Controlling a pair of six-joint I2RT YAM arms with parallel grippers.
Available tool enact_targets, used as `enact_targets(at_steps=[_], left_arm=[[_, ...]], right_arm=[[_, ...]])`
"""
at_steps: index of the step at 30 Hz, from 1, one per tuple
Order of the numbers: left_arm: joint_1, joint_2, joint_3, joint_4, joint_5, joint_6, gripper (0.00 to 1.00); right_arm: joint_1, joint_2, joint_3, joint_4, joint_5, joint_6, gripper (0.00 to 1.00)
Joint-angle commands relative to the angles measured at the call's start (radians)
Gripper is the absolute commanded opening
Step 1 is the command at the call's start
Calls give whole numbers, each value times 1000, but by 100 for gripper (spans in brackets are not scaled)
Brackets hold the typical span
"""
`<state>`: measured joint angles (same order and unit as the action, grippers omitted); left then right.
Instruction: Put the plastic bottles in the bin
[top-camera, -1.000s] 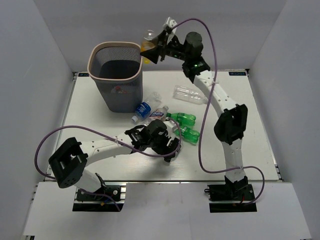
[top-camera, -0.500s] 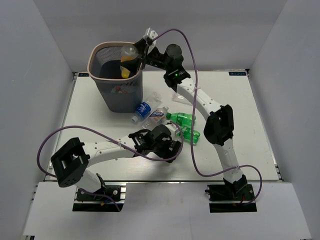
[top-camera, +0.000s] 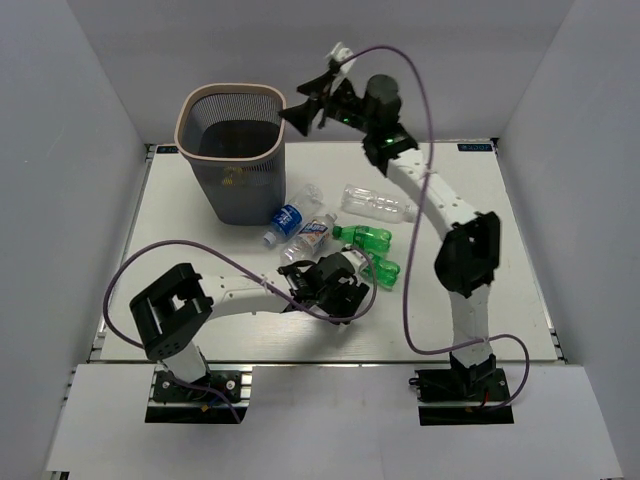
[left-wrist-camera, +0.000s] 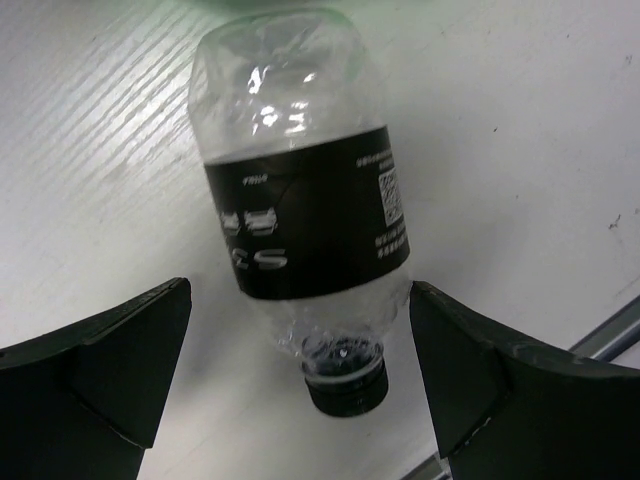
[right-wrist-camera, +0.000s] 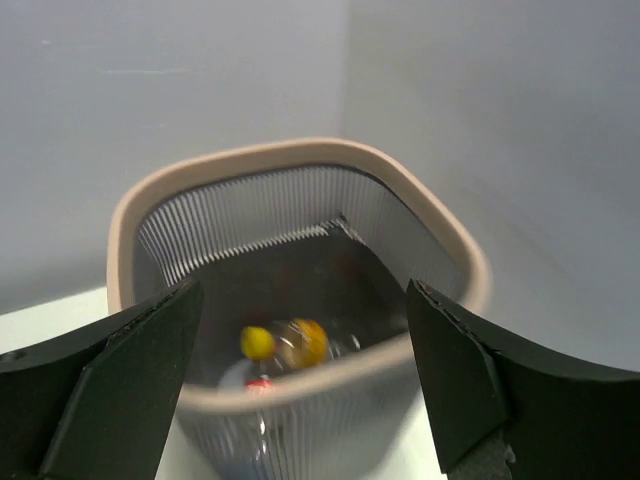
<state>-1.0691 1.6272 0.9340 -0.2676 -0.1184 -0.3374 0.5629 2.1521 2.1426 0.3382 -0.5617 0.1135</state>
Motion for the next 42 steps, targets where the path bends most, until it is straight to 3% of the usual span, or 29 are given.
enact_targets(at_steps=[1, 3, 6, 7, 8, 9, 10, 11, 12, 14, 15, 18, 21, 28, 32, 36, 39, 40, 42], left_arm=[[-5, 28, 37, 79, 3, 28, 100], [-5, 49, 37, 97, 13, 28, 100], [-5, 72, 37, 97, 13, 37, 84], [-5, 72, 37, 97, 13, 37, 64], [-5, 57, 46, 97, 2, 49, 52], [-5, 24, 46, 97, -7, 49, 43], [-5, 4, 55, 97, -7, 58, 33], [-5, -19, 55, 85, -23, 58, 28], [-5, -42, 71, 73, -32, 72, 25], [-5, -122, 109, 39, -59, 100, 22], [-5, -148, 147, 22, -72, 100, 22], [30, -246, 215, -34, -156, 133, 22], [84, -279, 312, -67, -310, 224, 22], [287, -155, 618, -4, -440, 316, 19], [406, 0, 823, -13, -497, 307, 19], [521, 71, 913, -51, -540, 256, 20], [600, 123, 1006, -141, -540, 235, 42], [633, 175, 1044, -180, -552, 212, 62], [662, 213, 1134, -246, -540, 212, 88]], right_arm=[[-104, -207, -122, -105, 39, -37, 87], [-176, -294, -211, -262, 29, -63, 82], [-248, -395, -414, -416, -12, -100, 71], [-262, -497, -532, -419, -29, -106, 63], [-302, -532, -590, -438, -44, -139, 52], [-308, -622, -725, -447, -37, -165, 31], [-319, -647, -759, -474, -21, -185, 23], [-348, -672, -789, -510, -14, -193, 20], [-357, -689, -856, -530, -10, -219, 24], [-386, -751, -892, -603, 21, -262, 41], [-393, -771, -936, -619, 32, -276, 64], [-425, -790, -1001, -708, 59, -365, 77], [-445, -820, -1081, -714, 85, -412, 80], [-457, -838, -1170, -689, 83, -437, 81], [-460, -833, -1169, -688, 82, -451, 81], [-459, -822, -1155, -688, 88, -474, 86], [-463, -784, -1119, -696, 114, -494, 90], [-460, -766, -1098, -696, 127, -497, 90], [-463, -726, -1061, -697, 135, -529, 90]])
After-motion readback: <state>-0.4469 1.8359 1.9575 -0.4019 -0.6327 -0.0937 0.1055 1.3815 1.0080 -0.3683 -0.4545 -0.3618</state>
